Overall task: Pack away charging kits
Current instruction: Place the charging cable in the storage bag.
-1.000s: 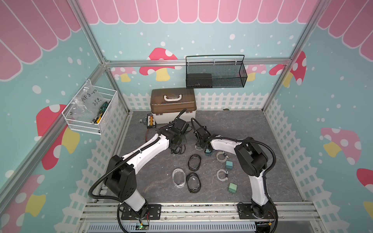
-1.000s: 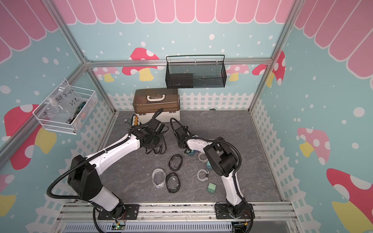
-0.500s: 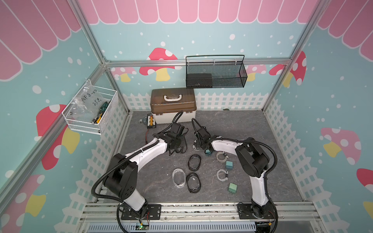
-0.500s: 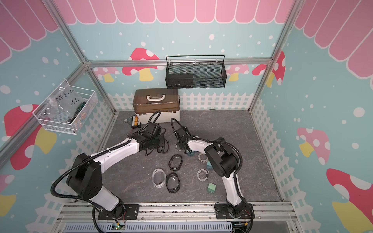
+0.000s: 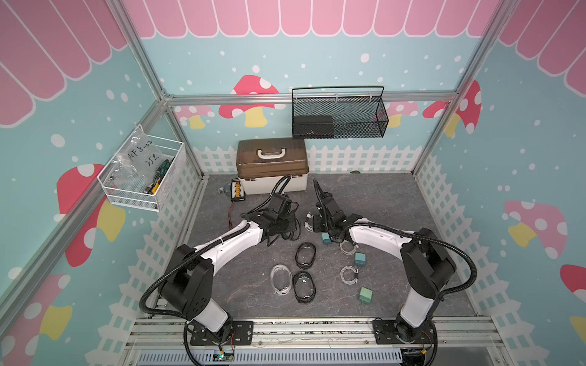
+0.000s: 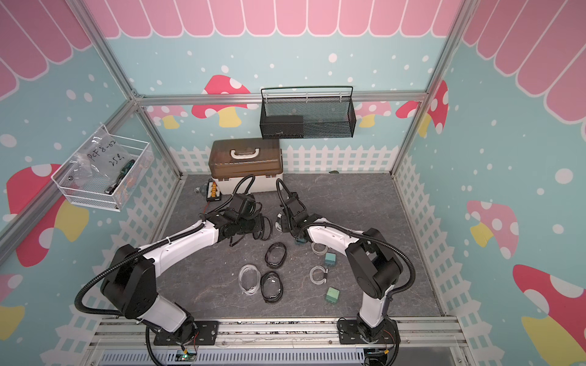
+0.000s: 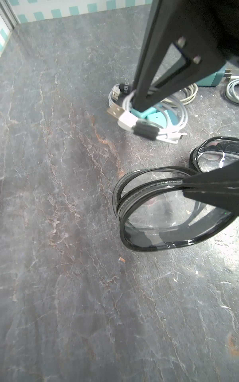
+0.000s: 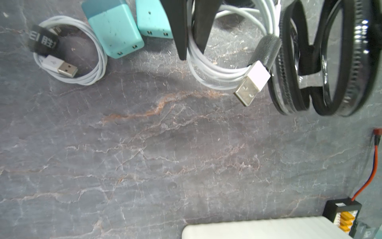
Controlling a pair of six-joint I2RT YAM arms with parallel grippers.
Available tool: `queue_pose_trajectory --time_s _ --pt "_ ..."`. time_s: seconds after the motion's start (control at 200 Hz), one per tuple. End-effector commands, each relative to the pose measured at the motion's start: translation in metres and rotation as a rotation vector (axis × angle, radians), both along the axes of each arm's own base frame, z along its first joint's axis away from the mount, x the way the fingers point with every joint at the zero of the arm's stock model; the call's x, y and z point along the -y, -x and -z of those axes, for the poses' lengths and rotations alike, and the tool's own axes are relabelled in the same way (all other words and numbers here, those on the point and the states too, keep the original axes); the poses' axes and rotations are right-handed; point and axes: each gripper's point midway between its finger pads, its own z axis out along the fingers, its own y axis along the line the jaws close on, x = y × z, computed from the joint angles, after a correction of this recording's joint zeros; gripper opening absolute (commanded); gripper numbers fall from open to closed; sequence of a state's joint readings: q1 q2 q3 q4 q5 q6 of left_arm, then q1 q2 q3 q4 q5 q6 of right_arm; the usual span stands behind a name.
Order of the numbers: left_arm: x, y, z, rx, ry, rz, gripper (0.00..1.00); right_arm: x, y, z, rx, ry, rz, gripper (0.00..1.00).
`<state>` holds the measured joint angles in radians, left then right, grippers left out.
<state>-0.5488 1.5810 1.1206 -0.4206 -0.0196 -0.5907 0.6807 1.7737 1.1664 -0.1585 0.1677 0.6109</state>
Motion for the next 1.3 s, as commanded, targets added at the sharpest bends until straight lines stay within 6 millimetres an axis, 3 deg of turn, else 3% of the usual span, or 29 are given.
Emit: queue_pose_trajectory --time_s 0.0,0.125,0.345,0.53,0.725,1.036,1.296 --pt "-0.001 -0.001 -0.002 0.02 -0.019 0.018 0.0 -0.016 0.01 -0.002 -0.006 -0.036 -0.093 0.0" --pt "0.008 0.001 -0.005 0.02 0.0 0.045 0.0 -0.032 0.011 -0.003 -0.012 -0.032 -0.147 0.0" --pt "0.01 -0.002 0.006 -0.018 -0.032 0.051 0.0 -0.036 0.007 -0.002 -0.001 -0.012 -0.152 0.0" --pt "0.019 -0.002 0.01 -0.044 -0.012 0.088 0.0 -0.028 0.005 0.011 -0.033 0.059 -0.128 0.0" --pt "0.035 0.004 0.001 -0.022 0.077 0.153 0.0 -0.021 0.004 0.027 -0.049 0.099 -0.105 0.0" --pt "0.064 0.011 -0.005 -0.019 0.23 0.266 0.0 -0.031 0.008 0.026 -0.039 0.046 -0.141 0.0" --pt "0.061 0.001 0.0 -0.025 0.238 0.248 0.0 -0.047 0.015 0.023 -0.041 -0.068 -0.182 0.0"
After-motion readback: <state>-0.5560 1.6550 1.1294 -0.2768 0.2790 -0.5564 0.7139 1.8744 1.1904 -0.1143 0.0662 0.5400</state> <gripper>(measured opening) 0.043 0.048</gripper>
